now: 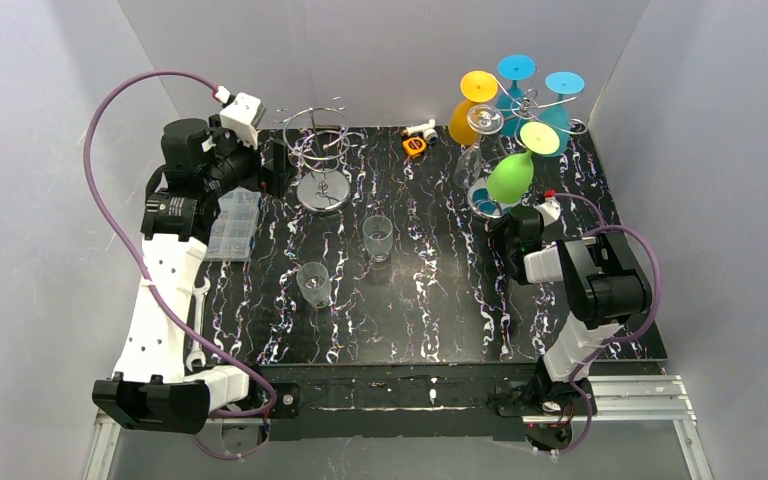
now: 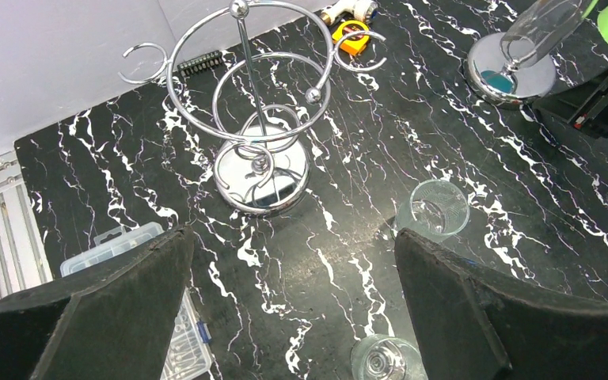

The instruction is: Place the wine glass upside down on the wine glass rack

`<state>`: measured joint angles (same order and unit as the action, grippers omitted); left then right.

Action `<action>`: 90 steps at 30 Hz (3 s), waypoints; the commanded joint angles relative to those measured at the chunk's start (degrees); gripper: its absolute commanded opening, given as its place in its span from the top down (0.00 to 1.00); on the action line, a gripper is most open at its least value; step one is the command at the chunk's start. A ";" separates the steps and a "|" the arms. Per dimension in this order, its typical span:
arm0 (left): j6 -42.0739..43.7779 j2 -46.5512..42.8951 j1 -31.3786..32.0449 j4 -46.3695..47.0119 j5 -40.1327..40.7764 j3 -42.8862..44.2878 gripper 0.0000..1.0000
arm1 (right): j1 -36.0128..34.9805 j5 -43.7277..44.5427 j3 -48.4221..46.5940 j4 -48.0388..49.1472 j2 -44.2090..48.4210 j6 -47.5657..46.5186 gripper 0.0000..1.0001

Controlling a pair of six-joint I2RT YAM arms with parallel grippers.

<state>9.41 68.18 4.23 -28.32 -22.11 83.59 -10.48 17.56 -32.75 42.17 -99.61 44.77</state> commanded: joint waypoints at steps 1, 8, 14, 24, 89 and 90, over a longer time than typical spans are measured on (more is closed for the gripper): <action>0.25 0.49 -0.13 0.65 -1.04 -0.11 0.02 | 0.60 -2.25 -2.70 -6.01 -4.72 -0.83 0.68; 0.39 1.17 -0.14 0.19 -1.00 -0.43 0.02 | 1.33 -4.12 -5.17 -6.45 -6.05 -1.59 0.59; -0.39 1.17 -0.19 -0.11 -1.76 -0.69 0.02 | 1.34 -5.04 -1.00 -7.48 -1.00 -0.27 0.28; -3.10 5.64 -0.14 -5.92 2.65 5.44 0.02 | -7.85 -5.53 8.37 -19.04 19.68 2.09 0.02; -7.43 15.26 -6.43 -18.73 1.03 16.05 0.34 | -31.24 -9.68 -87.09 -54.76 -18.84 -24.50 0.39; -7.11 14.80 -6.43 -18.87 1.07 15.93 0.34 | -31.19 -9.84 -86.82 -54.48 -18.78 -23.97 0.42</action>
<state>-0.08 86.63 -2.13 -46.74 -21.43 100.12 -42.04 10.20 -116.97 -14.46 -117.40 17.87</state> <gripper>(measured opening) 0.657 0.629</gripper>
